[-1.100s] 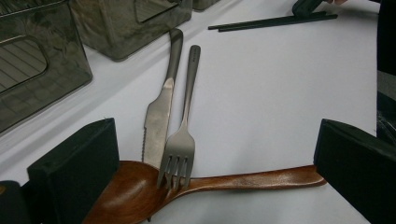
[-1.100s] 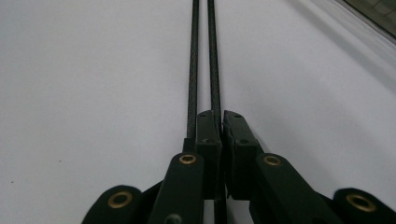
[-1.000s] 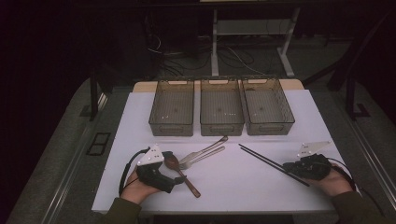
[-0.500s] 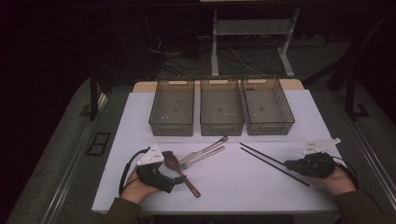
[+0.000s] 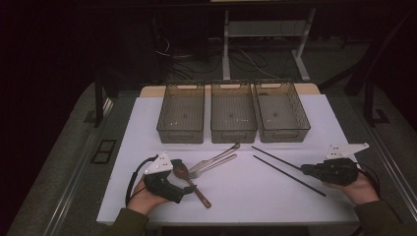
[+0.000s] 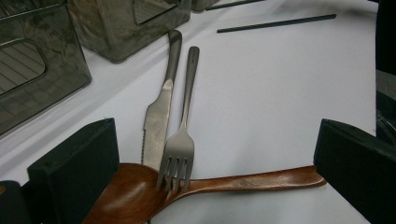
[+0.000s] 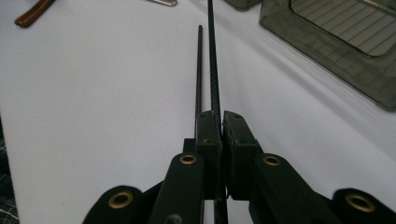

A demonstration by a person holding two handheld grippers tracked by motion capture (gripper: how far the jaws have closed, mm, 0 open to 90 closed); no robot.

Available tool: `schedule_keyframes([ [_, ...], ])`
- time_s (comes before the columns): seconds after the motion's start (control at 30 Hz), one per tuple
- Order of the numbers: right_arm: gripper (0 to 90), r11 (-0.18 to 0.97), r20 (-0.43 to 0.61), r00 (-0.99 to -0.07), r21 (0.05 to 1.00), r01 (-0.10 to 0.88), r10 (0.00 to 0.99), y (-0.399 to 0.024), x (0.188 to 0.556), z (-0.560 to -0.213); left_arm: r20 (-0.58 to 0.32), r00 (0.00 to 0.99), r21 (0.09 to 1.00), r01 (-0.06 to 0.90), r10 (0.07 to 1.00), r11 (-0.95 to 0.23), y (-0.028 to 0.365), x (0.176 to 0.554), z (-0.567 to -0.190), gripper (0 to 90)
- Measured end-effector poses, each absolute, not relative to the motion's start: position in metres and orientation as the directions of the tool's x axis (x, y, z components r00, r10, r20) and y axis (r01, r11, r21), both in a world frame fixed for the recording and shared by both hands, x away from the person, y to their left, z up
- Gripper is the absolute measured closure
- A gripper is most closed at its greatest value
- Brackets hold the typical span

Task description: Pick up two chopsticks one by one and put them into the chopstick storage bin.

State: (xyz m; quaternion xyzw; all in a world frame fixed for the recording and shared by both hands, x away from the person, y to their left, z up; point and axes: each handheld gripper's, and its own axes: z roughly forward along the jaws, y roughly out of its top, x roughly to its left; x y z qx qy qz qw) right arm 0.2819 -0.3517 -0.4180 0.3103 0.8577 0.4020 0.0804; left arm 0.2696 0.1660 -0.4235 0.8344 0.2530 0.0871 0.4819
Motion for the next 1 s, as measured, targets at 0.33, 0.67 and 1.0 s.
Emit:
schedule_keyframes([
  [0.33, 84.8, 0.445, 0.119, -0.806, 0.782, 0.436, 0.580, -0.349, 0.280, -0.401, -0.100, 0.855, 0.849, 0.340, 0.509, -0.404, 0.166, 0.269, -0.423, 0.0],
  [0.67, 84.8, 0.417, 0.105, -0.808, 0.813, 0.406, 0.580, -0.338, 0.293, -0.382, -0.101, 0.856, 0.851, 0.338, 0.507, -0.402, 0.166, 0.270, -0.423, 0.0],
  [1.0, 84.8, 0.402, 0.102, -0.791, 0.818, 0.412, 0.603, -0.316, 0.309, -0.373, -0.100, 0.858, 0.850, 0.337, 0.504, -0.406, 0.166, 0.270, -0.424, 0.0],
])
